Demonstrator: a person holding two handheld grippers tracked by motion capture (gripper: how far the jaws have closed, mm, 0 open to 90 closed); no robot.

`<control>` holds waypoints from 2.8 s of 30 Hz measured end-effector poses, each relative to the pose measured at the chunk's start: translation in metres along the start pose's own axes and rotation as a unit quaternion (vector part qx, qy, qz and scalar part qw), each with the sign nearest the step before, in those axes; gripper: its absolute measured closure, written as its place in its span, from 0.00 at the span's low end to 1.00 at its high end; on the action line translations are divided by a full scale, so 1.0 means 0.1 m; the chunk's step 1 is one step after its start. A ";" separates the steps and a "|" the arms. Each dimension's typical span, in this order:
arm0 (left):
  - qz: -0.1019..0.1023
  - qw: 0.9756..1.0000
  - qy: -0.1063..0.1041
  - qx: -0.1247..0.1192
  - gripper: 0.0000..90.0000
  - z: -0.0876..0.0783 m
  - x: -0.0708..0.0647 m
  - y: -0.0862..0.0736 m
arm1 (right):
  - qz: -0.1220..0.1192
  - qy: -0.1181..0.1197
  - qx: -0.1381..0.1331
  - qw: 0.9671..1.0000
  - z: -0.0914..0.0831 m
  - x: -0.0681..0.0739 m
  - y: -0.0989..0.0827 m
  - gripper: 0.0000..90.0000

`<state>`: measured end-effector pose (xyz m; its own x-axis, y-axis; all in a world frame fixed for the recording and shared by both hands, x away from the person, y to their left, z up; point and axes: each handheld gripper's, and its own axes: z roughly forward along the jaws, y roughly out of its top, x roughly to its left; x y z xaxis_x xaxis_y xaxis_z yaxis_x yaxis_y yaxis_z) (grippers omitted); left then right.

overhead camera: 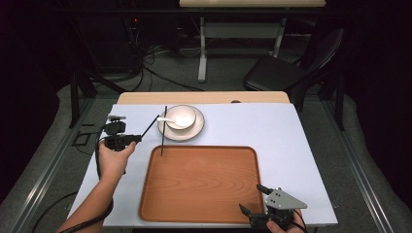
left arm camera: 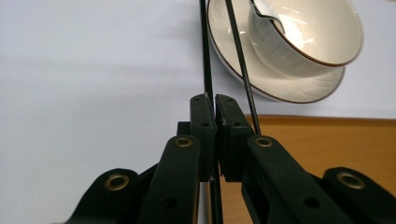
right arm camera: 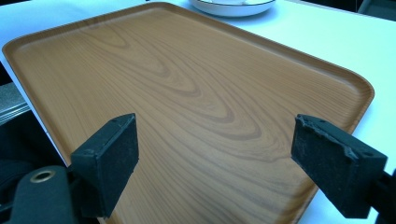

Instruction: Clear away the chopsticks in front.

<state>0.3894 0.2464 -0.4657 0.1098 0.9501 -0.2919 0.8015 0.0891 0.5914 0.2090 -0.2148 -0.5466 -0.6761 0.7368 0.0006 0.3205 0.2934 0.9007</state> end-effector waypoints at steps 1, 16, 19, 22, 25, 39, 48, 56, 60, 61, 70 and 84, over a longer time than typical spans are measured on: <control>0.004 1.000 -0.002 -0.001 0.96 -0.05 0.02 -0.03 | 0.001 0.000 0.000 1.000 0.00 0.00 0.00 0.16; 0.034 0.997 -0.053 -0.053 0.96 -0.81 0.03 -0.62 | -0.001 -0.002 0.003 1.000 0.01 0.01 0.00 0.16; 0.052 0.995 -0.066 -0.051 0.96 -0.87 -0.09 -0.82 | -0.002 -0.002 0.003 1.000 0.02 0.01 0.00 0.16; 0.057 0.994 -0.076 -0.047 0.96 -0.85 -0.15 -0.91 | -0.002 -0.002 0.003 1.000 0.02 0.01 0.00 0.16; 0.065 0.994 -0.085 -0.038 0.96 -0.79 -0.24 -1.01 | -0.001 -0.003 0.003 1.000 0.01 0.01 0.00 0.16; 0.075 0.995 -0.068 0.002 0.96 -0.34 -0.42 -1.32 | 0.000 -0.003 0.003 1.000 0.01 0.00 0.00 0.16; 0.080 0.995 -0.053 0.024 0.96 -0.18 -0.49 -1.42 | -0.001 -0.002 0.003 1.000 0.01 0.00 0.00 0.16; 0.071 0.995 -0.051 0.047 0.96 -0.05 -0.52 -1.47 | -0.001 -0.001 0.003 1.000 0.01 0.01 0.00 0.16; 0.065 0.995 -0.050 0.052 0.95 -0.02 -0.51 -1.47 | -0.001 -0.001 0.002 1.000 0.00 0.01 0.00 0.16; 0.065 0.995 -0.050 0.052 0.95 -0.03 -0.50 -1.47 | 0.000 -0.001 0.002 1.000 0.00 0.01 0.00 0.16; 0.063 0.995 -0.051 0.053 0.93 -0.02 -0.51 -1.48 | 0.000 0.000 0.001 1.000 0.00 0.01 0.00 0.16; 0.074 0.996 -0.055 0.016 0.70 -0.20 -0.48 -1.24 | -0.001 0.001 0.002 1.000 0.00 0.01 0.00 0.16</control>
<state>0.2734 0.1960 -0.5103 0.2906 0.9134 -0.2852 0.7896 -0.0605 0.6107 0.2084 -0.2138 -0.5468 -0.6779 0.7351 -0.0010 0.3213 0.2975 0.8991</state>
